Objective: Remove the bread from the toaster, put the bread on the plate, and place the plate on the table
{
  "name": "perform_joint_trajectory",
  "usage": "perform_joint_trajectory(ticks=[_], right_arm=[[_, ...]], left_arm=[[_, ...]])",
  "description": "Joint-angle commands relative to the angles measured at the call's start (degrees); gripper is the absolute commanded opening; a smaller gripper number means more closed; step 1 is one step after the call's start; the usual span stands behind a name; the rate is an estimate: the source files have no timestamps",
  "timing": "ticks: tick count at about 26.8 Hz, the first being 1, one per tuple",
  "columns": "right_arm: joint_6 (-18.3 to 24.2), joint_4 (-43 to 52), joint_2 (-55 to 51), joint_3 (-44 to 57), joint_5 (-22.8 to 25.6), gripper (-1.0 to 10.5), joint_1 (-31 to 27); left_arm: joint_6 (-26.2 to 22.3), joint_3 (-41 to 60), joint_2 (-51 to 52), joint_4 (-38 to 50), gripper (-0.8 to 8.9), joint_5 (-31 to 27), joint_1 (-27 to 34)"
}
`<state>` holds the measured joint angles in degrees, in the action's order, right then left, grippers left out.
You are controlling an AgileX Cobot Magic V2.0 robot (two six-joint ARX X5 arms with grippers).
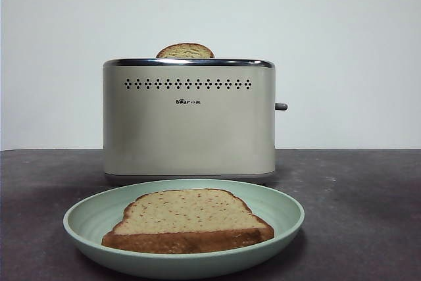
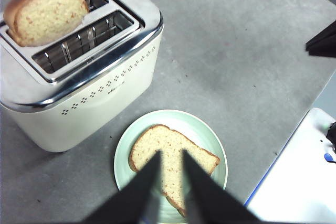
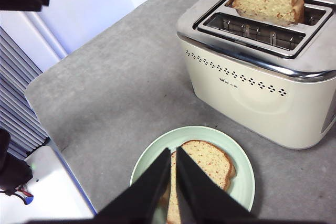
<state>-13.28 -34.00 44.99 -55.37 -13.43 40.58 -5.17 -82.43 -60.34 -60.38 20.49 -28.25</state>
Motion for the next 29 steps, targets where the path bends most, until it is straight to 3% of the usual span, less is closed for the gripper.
perform_joint_trajectory(ticks=[1, 23, 29], right_arm=[[0.6, 0.5, 0.5, -0.8, 0.2, 0.0, 0.6], [0.6, 1.5, 0.5, -0.8, 0.2, 0.0, 0.5], [0.6, 1.6, 0.5, -0.8, 0.2, 0.0, 0.5]], left_arm=[[0.1, -1.2, -0.7, 0.3, 0.07, -0.1, -0.3], [0.1, -1.2, -1.3, 0.5, 0.08, 0.0, -0.3], [-3.2, -0.7, 2.3, 5.0, 0.08, -0.1, 4.3]])
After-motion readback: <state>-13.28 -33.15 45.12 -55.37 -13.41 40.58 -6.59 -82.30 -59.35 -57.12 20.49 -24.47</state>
